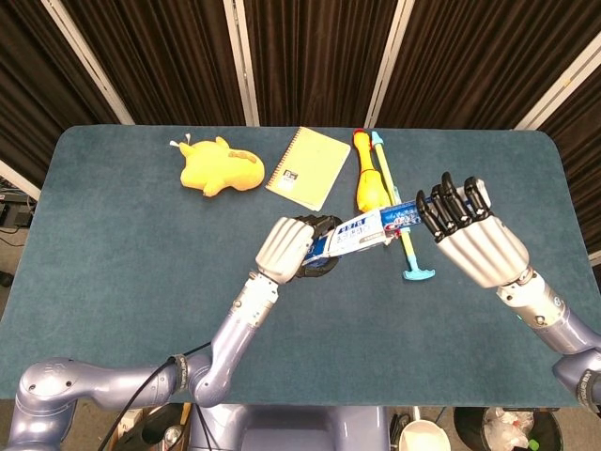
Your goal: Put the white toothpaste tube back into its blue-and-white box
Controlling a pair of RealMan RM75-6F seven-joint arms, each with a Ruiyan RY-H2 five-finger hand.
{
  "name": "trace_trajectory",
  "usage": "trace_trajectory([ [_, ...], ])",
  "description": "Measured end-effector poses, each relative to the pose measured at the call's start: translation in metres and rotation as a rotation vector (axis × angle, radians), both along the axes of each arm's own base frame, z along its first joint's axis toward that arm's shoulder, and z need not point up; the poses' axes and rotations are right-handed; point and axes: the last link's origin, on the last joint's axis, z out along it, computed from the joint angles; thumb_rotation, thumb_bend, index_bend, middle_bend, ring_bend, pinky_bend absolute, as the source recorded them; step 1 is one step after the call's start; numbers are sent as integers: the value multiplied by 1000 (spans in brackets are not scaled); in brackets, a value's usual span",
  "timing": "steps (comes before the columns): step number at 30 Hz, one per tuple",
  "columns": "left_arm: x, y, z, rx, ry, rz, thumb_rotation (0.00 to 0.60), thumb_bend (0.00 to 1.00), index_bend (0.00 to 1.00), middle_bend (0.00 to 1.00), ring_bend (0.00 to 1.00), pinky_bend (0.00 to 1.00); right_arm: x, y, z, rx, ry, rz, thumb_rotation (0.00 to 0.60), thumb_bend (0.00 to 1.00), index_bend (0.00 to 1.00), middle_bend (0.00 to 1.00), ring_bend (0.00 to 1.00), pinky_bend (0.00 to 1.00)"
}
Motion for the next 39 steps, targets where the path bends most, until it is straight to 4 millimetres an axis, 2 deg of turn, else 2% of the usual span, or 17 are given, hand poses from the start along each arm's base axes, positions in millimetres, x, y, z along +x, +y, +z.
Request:
trace_trajectory([
  [25,5,5,2,62,90,-83,600,391,355,517,486,571,2,-1,11,-18,-35,24,600,449,270,419,275,390],
  [39,15,8,9,88,-4,-76,600,391,347,513,486,571,0,-1,11,-18,-37,19,600,449,270,419,275,390],
])
